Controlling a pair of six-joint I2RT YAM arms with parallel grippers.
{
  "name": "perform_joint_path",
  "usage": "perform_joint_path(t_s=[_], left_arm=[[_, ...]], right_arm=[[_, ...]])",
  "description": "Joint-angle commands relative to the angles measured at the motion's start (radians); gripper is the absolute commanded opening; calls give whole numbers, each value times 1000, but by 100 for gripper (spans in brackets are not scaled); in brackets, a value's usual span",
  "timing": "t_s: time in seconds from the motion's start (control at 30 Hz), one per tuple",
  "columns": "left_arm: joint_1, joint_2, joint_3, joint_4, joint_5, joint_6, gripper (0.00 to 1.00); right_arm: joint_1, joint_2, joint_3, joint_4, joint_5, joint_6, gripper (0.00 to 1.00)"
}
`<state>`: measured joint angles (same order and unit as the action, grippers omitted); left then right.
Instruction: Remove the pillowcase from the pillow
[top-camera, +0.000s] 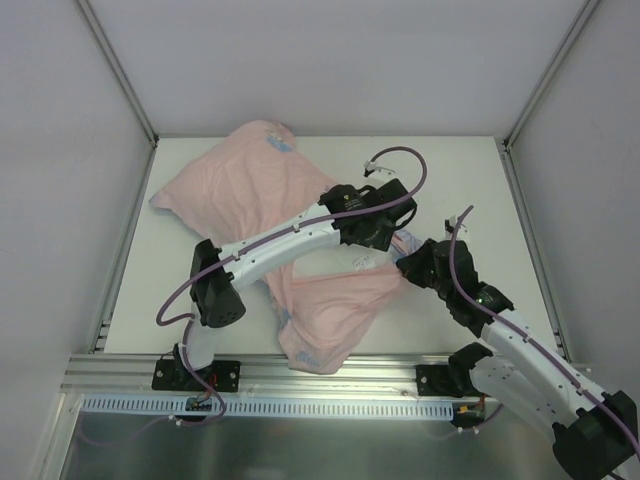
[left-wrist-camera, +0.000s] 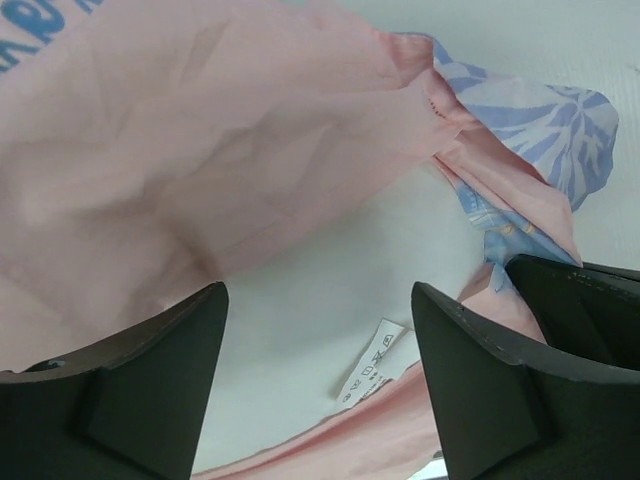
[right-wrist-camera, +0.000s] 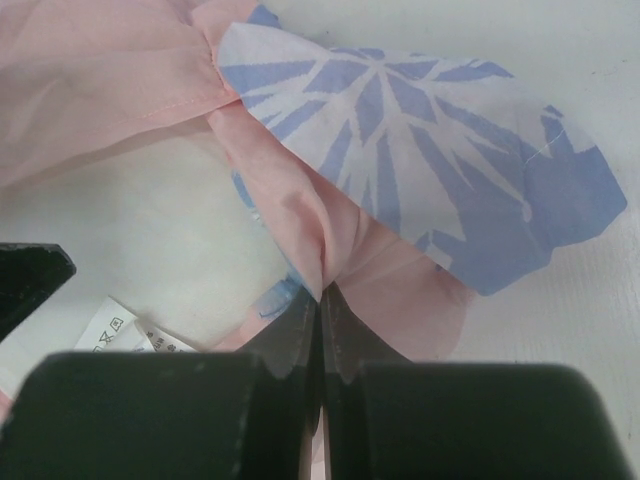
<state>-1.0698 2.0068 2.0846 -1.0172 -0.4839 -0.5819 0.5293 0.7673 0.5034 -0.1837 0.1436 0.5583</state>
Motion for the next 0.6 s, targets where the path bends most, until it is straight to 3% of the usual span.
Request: perform_joint_path(t_s=[0.0, 0.2, 0.57], left_arm=[[-39, 13, 28, -98, -120, -166, 74], [-113, 30, 41, -129, -219, -266, 70], [-67, 133, 129, -212, -259, -366, 73]], right_arm=[[6, 3, 3, 3, 1, 9, 1], [5, 10, 0, 4, -10, 9, 1], [6, -5, -9, 1, -29, 9, 1]])
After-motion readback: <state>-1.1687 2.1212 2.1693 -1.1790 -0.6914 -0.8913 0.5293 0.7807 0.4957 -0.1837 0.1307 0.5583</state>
